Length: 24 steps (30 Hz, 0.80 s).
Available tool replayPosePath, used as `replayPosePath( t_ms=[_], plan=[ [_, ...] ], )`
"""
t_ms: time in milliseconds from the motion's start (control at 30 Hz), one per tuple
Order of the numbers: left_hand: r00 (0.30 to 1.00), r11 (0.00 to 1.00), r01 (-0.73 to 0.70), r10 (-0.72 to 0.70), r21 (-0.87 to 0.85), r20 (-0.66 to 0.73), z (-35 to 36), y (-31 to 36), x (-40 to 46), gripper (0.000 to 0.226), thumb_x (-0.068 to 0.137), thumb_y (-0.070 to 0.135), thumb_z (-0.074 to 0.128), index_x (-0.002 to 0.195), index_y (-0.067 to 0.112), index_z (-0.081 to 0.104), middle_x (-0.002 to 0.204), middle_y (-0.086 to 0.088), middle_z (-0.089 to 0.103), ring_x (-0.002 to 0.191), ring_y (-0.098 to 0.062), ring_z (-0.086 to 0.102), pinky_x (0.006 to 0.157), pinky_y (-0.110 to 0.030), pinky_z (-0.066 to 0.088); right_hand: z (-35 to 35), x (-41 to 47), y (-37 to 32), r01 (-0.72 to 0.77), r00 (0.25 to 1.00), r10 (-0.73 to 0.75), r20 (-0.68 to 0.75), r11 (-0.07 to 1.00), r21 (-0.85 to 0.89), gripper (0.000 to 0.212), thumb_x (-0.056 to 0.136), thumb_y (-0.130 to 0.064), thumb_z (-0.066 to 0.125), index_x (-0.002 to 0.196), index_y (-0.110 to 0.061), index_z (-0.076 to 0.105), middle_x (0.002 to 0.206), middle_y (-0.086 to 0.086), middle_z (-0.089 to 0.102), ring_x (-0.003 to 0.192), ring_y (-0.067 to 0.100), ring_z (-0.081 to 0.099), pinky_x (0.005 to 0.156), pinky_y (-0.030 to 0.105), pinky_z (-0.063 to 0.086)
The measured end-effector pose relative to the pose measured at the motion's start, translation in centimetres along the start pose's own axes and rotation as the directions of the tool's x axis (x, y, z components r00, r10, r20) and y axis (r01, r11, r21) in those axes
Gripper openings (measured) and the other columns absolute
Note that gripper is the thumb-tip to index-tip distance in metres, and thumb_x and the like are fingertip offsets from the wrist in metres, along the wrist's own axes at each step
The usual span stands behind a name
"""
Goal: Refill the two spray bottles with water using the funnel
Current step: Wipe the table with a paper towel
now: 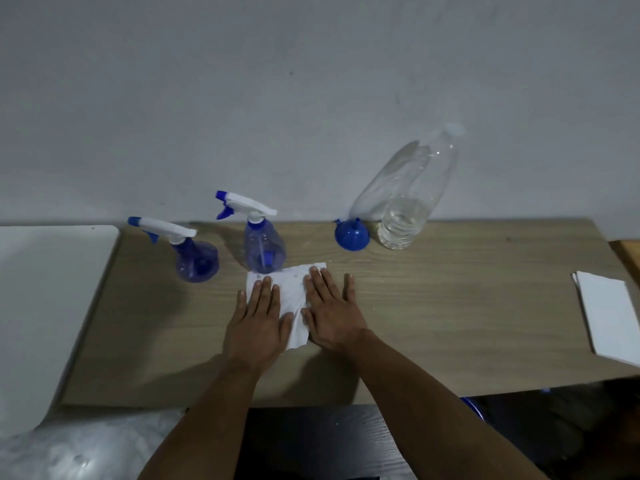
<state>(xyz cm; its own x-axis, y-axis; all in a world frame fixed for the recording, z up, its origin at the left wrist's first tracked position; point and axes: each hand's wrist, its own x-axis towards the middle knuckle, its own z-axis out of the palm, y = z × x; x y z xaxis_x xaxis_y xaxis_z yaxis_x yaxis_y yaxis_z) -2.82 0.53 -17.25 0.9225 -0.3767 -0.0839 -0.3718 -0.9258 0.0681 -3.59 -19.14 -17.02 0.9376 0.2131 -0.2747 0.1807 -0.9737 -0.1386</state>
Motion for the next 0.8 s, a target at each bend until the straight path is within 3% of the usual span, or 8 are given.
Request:
replayPosePath(
  t_ms=[367,800],
  plan=[
    [1.0,1.0,0.011,-0.011,0.011,0.016,0.4,9.7,4.6,0.07,0.103,0.047,0.016,0.153,0.002,0.032,0.163,-0.017,0.021,0.153,-0.03,0.016,0.123,-0.049,0.018,-1.8,-1.0,10.1,0.001,0.999,-0.003,0.054,0.999,0.043,0.073,0.108,-0.05,0.016,0.167,-0.015,-0.007,0.175,0.006,-0.018,0.161,0.022,-0.019,0.123,0.069,-0.009],
    [0.989,0.99,-0.143,0.142,0.016,0.03,1.0,21.0,9.0,0.067,0.104,0.046,0.014,0.156,0.005,0.024,0.165,-0.014,0.013,0.154,-0.028,0.009,0.124,-0.047,0.017,-1.5,-6.4,21.6,-0.117,0.993,0.118,-0.001,0.99,0.077,0.074,0.107,-0.05,0.016,0.168,-0.016,-0.004,0.176,0.005,-0.016,0.162,0.021,-0.016,0.122,0.071,-0.008]
  ],
)
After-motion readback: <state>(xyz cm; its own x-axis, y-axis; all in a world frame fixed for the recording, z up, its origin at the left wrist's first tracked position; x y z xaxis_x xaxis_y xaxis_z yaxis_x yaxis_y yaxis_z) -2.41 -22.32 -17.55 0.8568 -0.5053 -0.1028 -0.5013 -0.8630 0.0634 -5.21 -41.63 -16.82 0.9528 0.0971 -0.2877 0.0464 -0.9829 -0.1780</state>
